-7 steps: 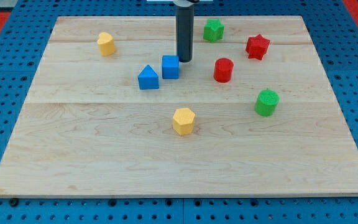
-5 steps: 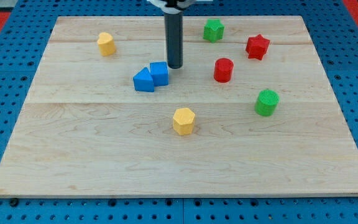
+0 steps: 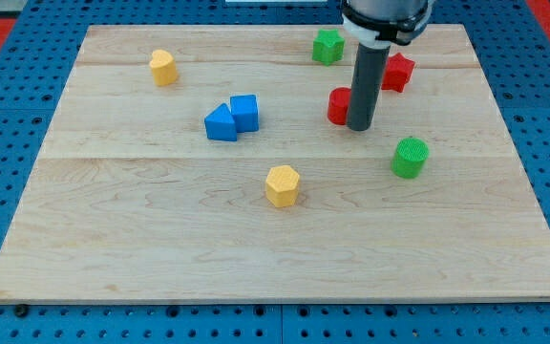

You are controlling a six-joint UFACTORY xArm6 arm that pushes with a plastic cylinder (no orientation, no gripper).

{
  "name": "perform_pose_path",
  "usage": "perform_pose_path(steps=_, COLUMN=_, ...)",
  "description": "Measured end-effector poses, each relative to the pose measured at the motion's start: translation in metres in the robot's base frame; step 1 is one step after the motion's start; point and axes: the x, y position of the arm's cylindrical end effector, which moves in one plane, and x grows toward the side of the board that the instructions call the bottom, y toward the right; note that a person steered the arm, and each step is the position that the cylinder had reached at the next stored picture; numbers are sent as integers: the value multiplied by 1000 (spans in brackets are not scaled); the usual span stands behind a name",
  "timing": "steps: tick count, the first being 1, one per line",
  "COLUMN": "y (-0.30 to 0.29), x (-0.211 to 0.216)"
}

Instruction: Place the red star above the yellow heart

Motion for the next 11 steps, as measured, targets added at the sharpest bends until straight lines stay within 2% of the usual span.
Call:
perform_pose_path(steps=2, y=108, x=-24)
perform_pose_path(steps=4, y=116, x=-74)
perform_pose_path(steps=5, y=107, x=-88)
perform_pose_path(steps=6, y=55, x=-89)
perform_pose_path(steps=9, y=-46, x=-86)
perform_pose_path(steps=11, y=-63, x=-91)
